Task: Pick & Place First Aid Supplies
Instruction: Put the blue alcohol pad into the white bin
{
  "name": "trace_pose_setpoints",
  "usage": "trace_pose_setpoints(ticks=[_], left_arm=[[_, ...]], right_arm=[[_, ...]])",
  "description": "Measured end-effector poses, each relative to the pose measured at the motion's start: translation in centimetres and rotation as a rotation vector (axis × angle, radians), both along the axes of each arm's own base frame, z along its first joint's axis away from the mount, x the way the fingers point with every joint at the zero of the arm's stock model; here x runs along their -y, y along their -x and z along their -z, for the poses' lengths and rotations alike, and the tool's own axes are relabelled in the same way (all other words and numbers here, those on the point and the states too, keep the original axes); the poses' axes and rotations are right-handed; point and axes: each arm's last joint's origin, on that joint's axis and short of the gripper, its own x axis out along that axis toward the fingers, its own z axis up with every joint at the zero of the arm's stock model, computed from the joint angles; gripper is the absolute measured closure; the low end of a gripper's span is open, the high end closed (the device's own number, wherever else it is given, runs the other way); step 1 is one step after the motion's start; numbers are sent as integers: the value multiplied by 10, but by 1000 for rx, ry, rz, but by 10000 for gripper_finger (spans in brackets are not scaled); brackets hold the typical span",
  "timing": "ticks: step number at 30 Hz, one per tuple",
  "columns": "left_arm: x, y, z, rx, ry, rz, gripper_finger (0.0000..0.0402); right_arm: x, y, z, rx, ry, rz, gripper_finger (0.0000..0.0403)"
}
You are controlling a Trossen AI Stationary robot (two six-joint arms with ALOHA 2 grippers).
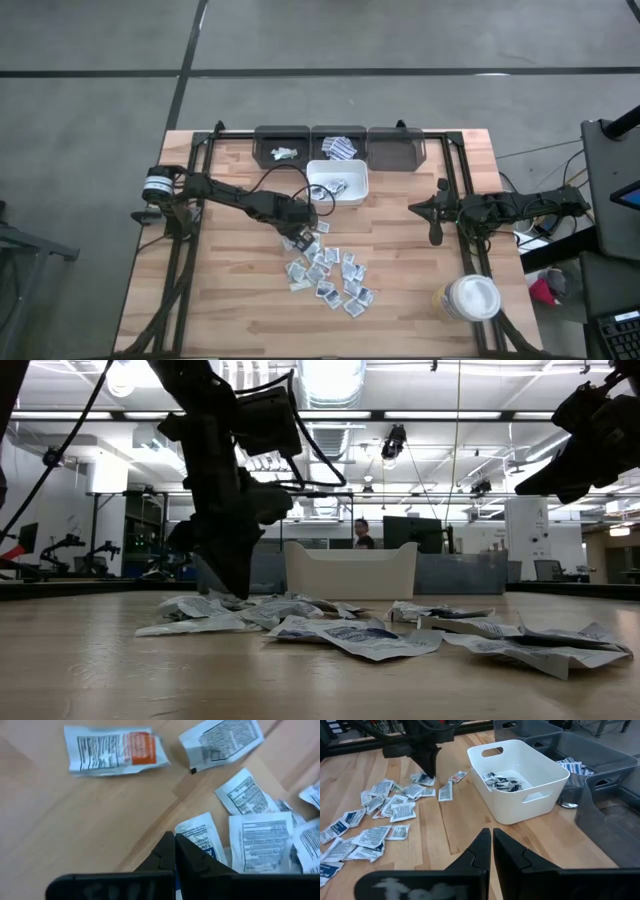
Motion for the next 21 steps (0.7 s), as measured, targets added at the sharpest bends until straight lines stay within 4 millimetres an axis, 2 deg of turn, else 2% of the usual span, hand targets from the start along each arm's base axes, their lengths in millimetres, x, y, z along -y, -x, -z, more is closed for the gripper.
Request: trace_pose_setpoints(ticks=[5, 9, 13, 16, 19, 21], left_arm=[[0, 2, -9, 26, -58, 153, 401], [0, 4, -21, 69, -75, 184, 401], [0, 4, -37, 160, -106, 229, 401], [0, 0, -55, 304, -141, 247, 401], [-3, -11, -74, 497, -244, 182, 401], [-7, -17, -83, 598, -344, 33, 401]], right_arm=[[0, 0, 0, 0, 0, 0, 385], [0, 0, 0, 0, 0, 0, 385], [0, 0, 0, 0, 0, 0, 385], [0, 0, 0, 0, 0, 0, 385], [0, 0, 0, -1, 2, -1, 385], [0, 0, 0, -2, 4, -2, 385]])
